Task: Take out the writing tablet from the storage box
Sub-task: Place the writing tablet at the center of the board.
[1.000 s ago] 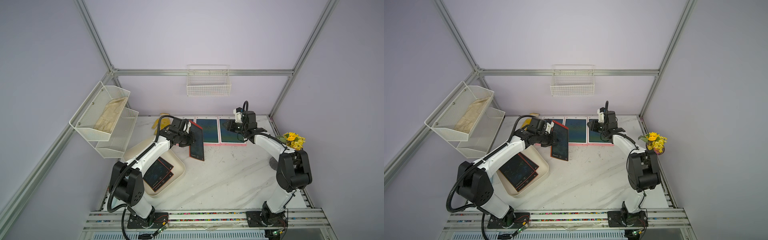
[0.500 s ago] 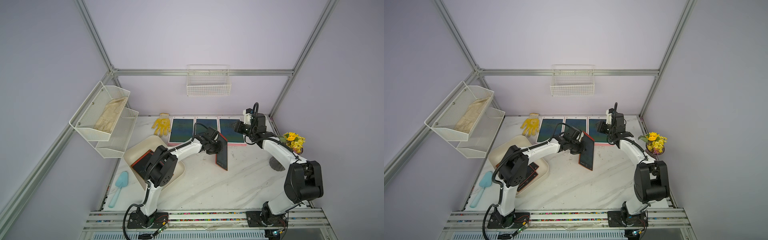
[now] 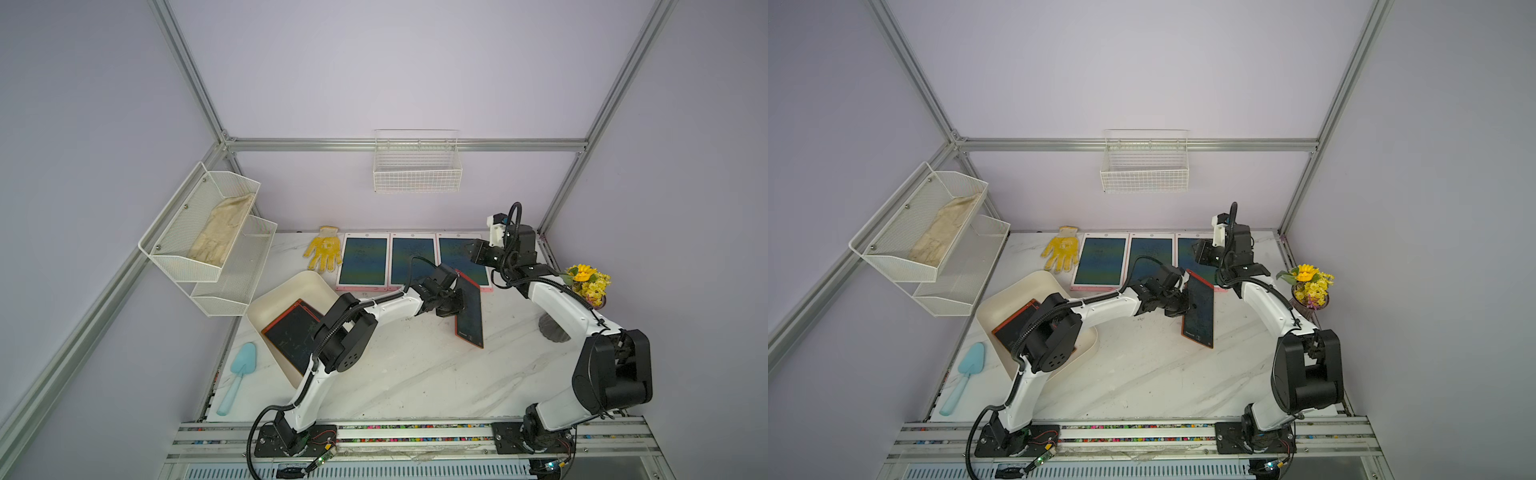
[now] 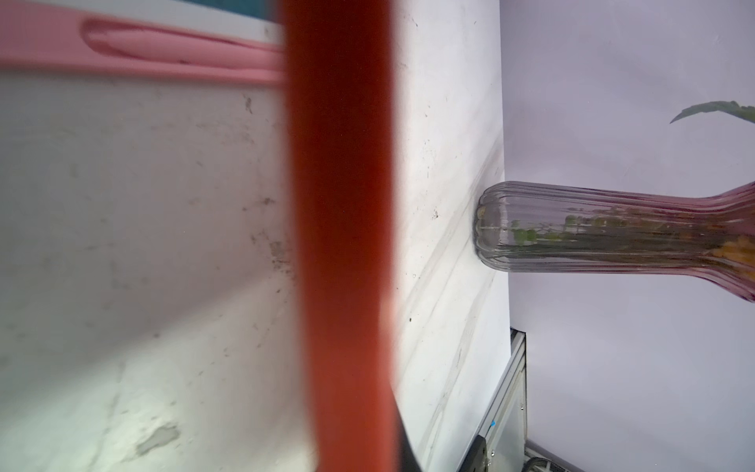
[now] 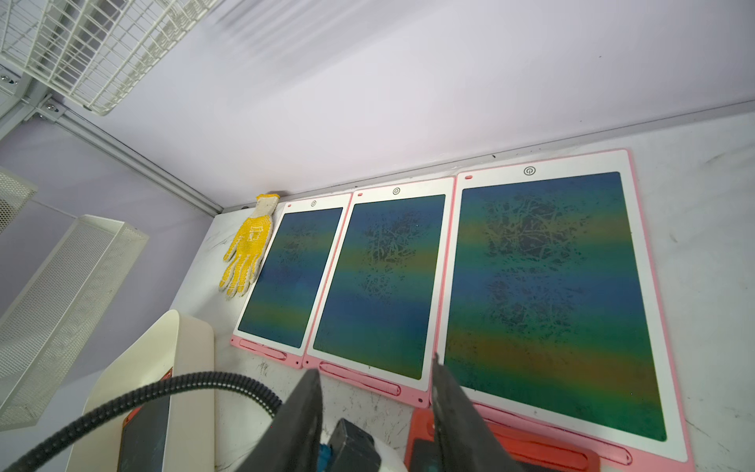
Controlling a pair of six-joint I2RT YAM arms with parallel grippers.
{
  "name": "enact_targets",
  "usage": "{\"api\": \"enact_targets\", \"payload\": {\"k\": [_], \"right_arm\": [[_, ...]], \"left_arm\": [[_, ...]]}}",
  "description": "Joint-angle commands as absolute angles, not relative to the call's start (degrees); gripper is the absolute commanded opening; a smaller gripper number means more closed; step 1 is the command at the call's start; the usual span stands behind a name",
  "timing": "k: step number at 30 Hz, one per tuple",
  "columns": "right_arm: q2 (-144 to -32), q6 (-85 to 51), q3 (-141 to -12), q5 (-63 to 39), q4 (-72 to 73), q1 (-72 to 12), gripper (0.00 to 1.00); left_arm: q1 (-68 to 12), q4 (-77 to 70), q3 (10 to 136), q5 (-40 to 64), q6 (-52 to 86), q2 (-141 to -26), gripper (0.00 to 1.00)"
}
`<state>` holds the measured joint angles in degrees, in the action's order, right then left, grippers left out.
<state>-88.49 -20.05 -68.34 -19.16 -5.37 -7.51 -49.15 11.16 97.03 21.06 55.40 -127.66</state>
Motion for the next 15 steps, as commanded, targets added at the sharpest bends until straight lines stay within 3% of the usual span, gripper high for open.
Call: {"api": "enact_targets", "payload": {"k": [1, 7, 15], "right_arm": [[-87.2, -18.4, -67.7, -20.1, -4.7, -7.4, 0.46], [-86.3, -18.4, -66.8, -21.3, -4.1, -7.4, 0.46], [-86.1, -19.1, -66.2, -22.3, -3.3, -7.5, 0.46]], "left_arm": [[-51.8, 5.7, 103.8, 22.6, 58.9, -129.3, 0.03], [-55.0, 2.3, 106.5, 22.6, 61.2, -133.5, 0.04], [-56.3, 0.9, 108.9, 20.9, 62.3, -138.5, 0.14]]}}
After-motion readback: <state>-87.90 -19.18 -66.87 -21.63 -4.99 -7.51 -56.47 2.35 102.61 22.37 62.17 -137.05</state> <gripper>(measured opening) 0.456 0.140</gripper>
